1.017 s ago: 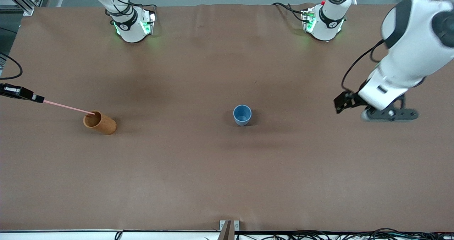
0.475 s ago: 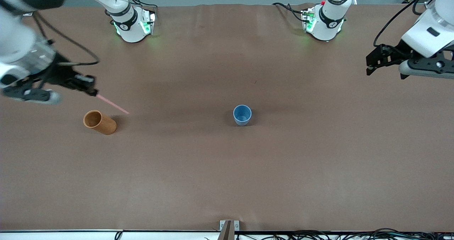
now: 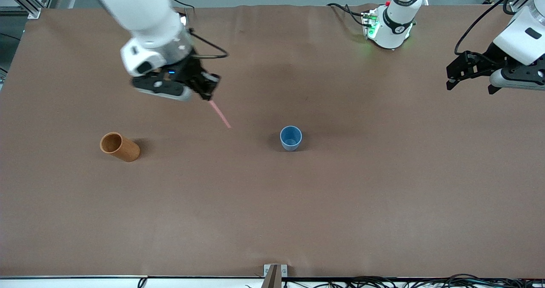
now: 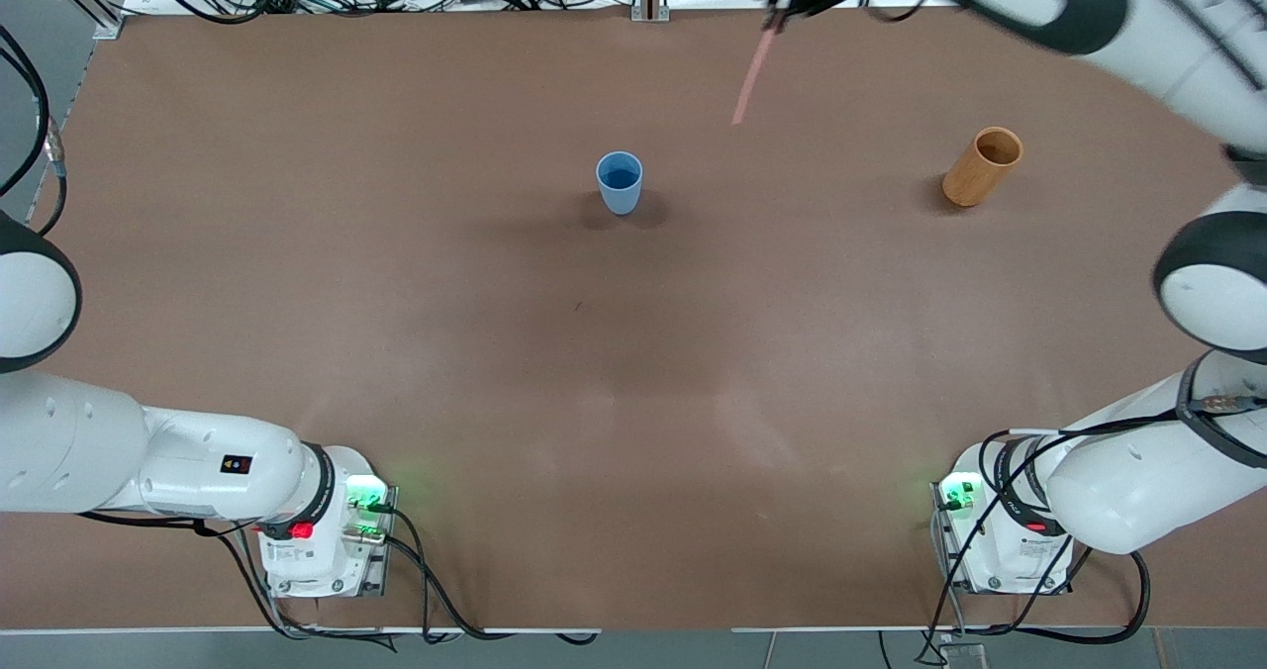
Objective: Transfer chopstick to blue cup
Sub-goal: 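Carry the pink chopstick over the blue cup with the right gripper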
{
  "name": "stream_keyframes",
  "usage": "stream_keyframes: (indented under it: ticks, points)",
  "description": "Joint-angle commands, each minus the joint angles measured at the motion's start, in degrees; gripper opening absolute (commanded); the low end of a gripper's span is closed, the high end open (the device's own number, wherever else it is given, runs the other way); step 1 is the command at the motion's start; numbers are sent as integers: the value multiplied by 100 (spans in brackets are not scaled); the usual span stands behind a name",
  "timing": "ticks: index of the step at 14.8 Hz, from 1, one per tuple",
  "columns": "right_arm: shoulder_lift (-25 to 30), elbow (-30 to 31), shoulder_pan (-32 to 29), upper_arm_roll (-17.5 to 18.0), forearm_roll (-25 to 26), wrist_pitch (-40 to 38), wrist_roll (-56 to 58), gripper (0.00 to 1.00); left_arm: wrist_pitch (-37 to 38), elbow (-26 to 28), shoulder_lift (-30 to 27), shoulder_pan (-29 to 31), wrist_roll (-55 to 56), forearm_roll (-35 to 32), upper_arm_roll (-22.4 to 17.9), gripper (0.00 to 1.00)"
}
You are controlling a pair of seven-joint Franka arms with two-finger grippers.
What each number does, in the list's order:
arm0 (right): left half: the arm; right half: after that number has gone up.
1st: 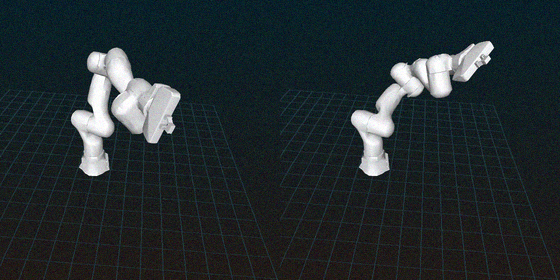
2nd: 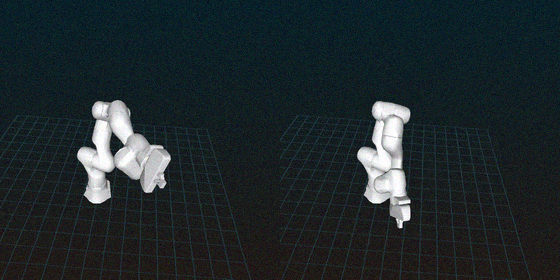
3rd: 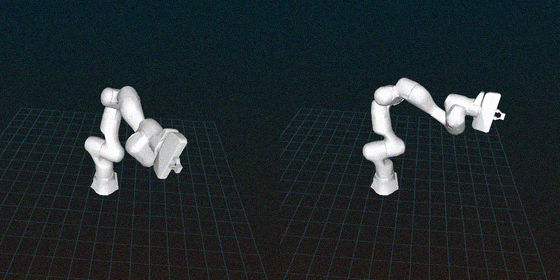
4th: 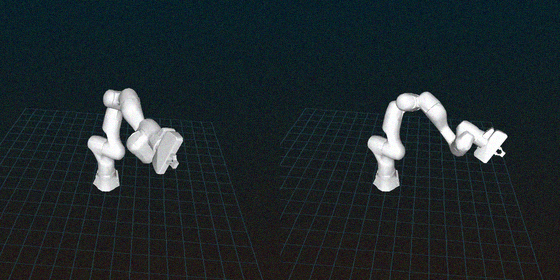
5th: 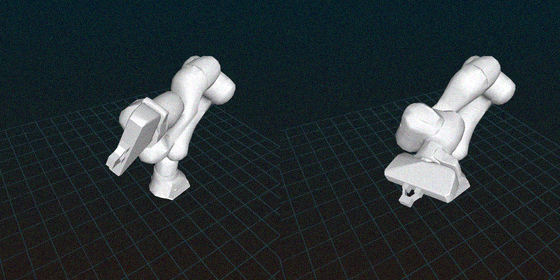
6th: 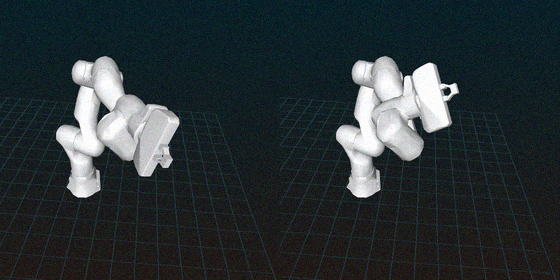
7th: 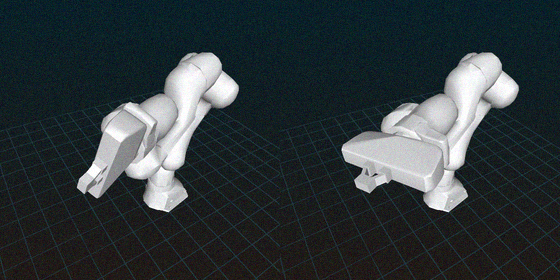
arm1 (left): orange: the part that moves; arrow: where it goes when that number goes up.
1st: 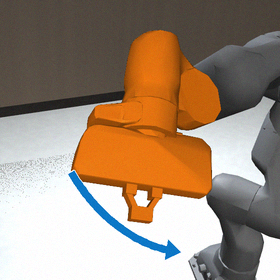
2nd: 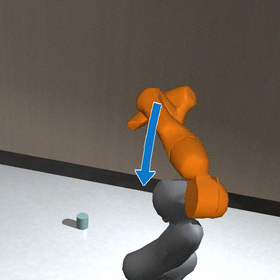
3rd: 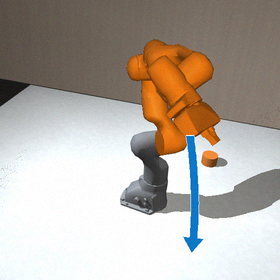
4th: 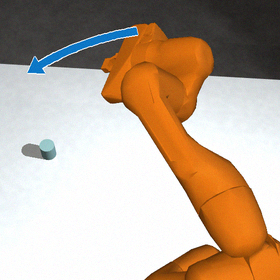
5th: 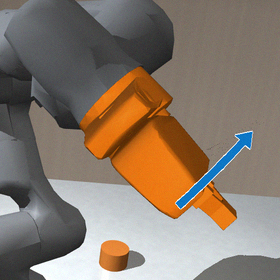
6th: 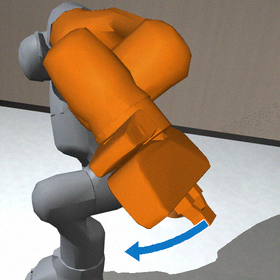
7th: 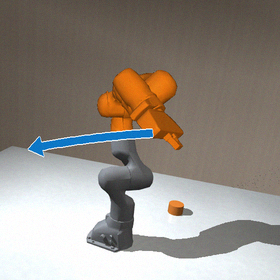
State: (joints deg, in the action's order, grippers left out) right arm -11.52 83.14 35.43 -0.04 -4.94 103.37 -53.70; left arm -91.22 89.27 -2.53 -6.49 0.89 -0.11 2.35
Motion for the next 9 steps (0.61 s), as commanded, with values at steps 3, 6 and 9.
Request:
stream_keyframes:
  ticks: [3, 6, 9]
  points:
    - [-1482, -1596, 859, -128, 317, -28, -1307, 1, 104, -190, 121, -10, -98, 38, 29, 100]
    - [-1949, -1976, 1141, -136, 476, 120, -1599, 1, 104, -243, 113, 34, -72, 117, 37, 100]
    - [-2187, -1994, 1352, -145, 642, 385, -1784, 1, 113, -269, 113, 51, -46, 266, 29, 100]
